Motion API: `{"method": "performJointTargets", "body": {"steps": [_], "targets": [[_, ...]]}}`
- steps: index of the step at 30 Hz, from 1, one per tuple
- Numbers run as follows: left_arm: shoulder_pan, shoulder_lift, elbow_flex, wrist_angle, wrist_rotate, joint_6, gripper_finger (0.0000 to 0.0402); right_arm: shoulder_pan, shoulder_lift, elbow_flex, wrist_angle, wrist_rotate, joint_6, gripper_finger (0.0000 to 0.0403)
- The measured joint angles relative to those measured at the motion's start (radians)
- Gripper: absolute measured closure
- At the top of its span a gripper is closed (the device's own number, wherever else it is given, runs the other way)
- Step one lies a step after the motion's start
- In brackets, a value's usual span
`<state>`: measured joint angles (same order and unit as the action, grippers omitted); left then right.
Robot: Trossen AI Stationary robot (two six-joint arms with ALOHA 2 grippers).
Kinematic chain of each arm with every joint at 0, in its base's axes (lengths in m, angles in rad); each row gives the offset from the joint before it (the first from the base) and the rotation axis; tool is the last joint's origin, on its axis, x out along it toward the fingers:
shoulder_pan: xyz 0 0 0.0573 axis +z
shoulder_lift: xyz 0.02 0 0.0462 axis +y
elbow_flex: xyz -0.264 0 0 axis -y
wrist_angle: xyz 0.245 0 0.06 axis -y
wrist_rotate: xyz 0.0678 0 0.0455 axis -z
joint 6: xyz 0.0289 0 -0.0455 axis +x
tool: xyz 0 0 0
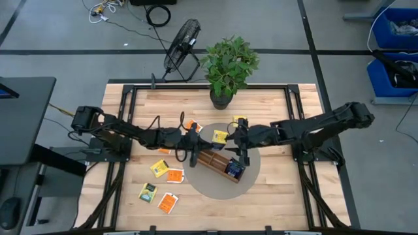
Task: Pick & Place Tea
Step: Put the black tea bag into the right section of the wooden organizer
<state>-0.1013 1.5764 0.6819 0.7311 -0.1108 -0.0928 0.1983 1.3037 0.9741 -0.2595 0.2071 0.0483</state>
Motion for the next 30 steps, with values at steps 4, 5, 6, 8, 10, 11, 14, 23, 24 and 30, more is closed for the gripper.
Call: {"method": "performJointTargets", "body": {"steps": [4, 5, 6, 8, 10, 11, 14, 23, 24, 30], "targets": [[-0.002, 0.000, 0.000, 0.025, 0.000, 0.008, 0.0400, -0.014, 0.000, 0.000, 0.023, -0.035, -0.003, 0.0209], [-0.002, 0.000, 0.000, 0.030, 0.000, 0.021, 0.0400, -0.016, 0.000, 0.000, 0.029, -0.046, -0.002, 0.0209], [-0.002, 0.000, 0.000, 0.037, 0.000, 0.033, 0.0400, -0.019, 0.000, 0.000, 0.033, -0.051, -0.001, 0.0210], [-0.002, 0.000, 0.000, 0.069, 0.000, 0.052, 0.0400, -0.027, 0.000, 0.000, 0.032, -0.065, -0.001, 0.0211], [-0.001, 0.000, 0.000, 0.098, 0.000, 0.053, 0.0400, -0.035, 0.000, 0.000, 0.033, -0.068, -0.001, 0.0213], [0.001, 0.000, 0.000, 0.108, 0.000, 0.058, 0.0400, -0.037, 0.000, 0.000, 0.035, -0.068, -0.001, 0.0214], [0.003, 0.000, 0.000, 0.122, 0.001, 0.064, 0.0400, -0.044, 0.000, 0.000, 0.043, -0.068, -0.001, 0.0218], [0.003, 0.000, 0.000, 0.119, 0.000, 0.064, 0.0400, -0.060, 0.000, 0.000, 0.043, -0.068, -0.004, 0.0256], [0.003, 0.000, 0.000, 0.118, 0.000, 0.064, 0.0400, -0.060, 0.000, 0.000, 0.043, -0.068, -0.004, 0.0264], [0.004, 0.000, 0.000, 0.122, 0.000, 0.063, 0.0399, -0.060, 0.000, 0.000, 0.043, -0.068, -0.014, 0.0351]]}}
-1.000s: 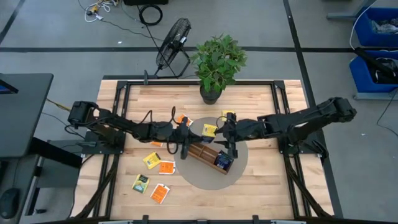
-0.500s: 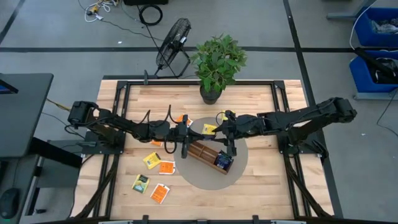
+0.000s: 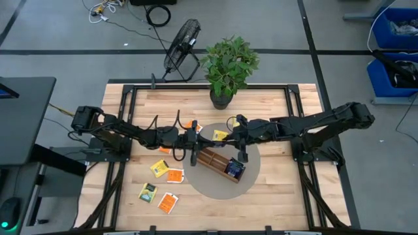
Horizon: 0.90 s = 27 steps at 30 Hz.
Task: Pick & Place Tea
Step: Put the black tea bag into the right section of the wooden organizer
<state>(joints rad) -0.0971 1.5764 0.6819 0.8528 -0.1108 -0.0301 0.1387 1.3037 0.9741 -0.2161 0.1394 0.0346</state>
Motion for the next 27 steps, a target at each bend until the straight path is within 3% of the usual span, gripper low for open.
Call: {"method": "performJointTargets", "body": {"steps": [3, 14, 27], "targets": [[0.000, 0.000, 0.000, 0.003, 0.000, -0.008, 0.0399, 0.000, 0.000, 0.000, 0.000, 0.000, -0.010, 0.0393], [0.003, 0.000, 0.000, 0.004, 0.000, -0.037, 0.0395, 0.000, 0.000, 0.000, -0.008, 0.002, -0.004, 0.0400], [0.034, -0.066, -0.008, -0.067, 0.001, -0.106, 0.0292, 0.124, -0.047, 0.000, -0.177, 0.251, 0.138, 0.0402]]}}
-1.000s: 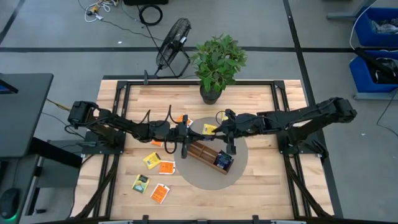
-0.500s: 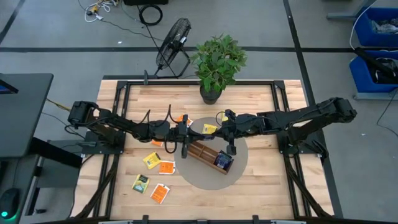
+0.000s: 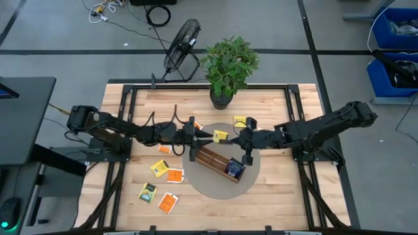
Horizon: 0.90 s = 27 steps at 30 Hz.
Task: Pick & Place Tea
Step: Put the black tea bag into the right section of the wooden organizer
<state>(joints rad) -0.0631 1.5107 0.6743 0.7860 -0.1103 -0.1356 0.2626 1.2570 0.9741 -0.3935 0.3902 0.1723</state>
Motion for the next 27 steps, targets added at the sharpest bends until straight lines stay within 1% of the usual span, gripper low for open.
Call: {"method": "performJointTargets", "body": {"steps": [3, 7, 10, 17, 23, 27], "targets": [[0.003, -0.040, -0.045, 0.054, 0.000, -0.005, 0.0279, 0.045, -0.019, 0.000, -0.054, 0.083, 0.068, 0.0402], [0.008, -0.117, -0.162, 0.177, -0.008, -0.017, 0.0271, 0.117, -0.038, 0.000, -0.082, 0.182, 0.131, 0.0402], [0.008, -0.200, -0.256, 0.226, -0.008, -0.038, 0.0271, 0.166, -0.041, 0.000, -0.086, 0.223, 0.171, 0.0403], [0.007, -0.406, -0.415, 0.233, -0.009, -0.071, 0.0273, 0.251, -0.041, -0.023, -0.119, 0.328, 0.336, 0.0403], [0.007, -0.523, -0.490, 0.234, -0.009, -0.053, 0.0273, 0.304, -0.041, -0.081, -0.113, 0.371, 0.515, 0.0403], [0.007, -0.577, -0.518, 0.228, -0.008, -0.031, 0.0273, 0.334, -0.041, -0.123, -0.043, 0.399, 0.583, 0.0403]]}}
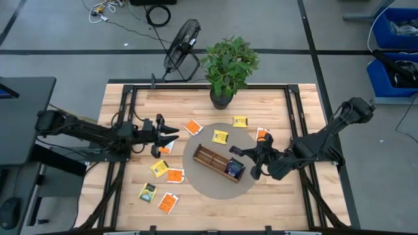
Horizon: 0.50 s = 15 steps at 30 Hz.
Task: Pick & Place Tea
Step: Put the black tea bag into the right section of the wooden organizer
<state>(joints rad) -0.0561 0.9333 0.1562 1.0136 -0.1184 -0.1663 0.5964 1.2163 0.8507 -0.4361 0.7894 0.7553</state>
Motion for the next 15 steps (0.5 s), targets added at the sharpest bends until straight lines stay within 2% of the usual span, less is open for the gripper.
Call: {"method": "performJointTargets", "body": {"steps": [9, 15], "targets": [[0.000, -0.033, -0.009, -0.023, 0.000, 0.004, 0.0273, 0.032, 0.009, -0.101, 0.159, -0.045, 0.148, 0.0403], [0.000, -0.033, -0.009, -0.040, 0.000, 0.006, 0.0273, 0.066, 0.049, -0.110, 0.178, -0.064, 0.223, 0.0403]]}}
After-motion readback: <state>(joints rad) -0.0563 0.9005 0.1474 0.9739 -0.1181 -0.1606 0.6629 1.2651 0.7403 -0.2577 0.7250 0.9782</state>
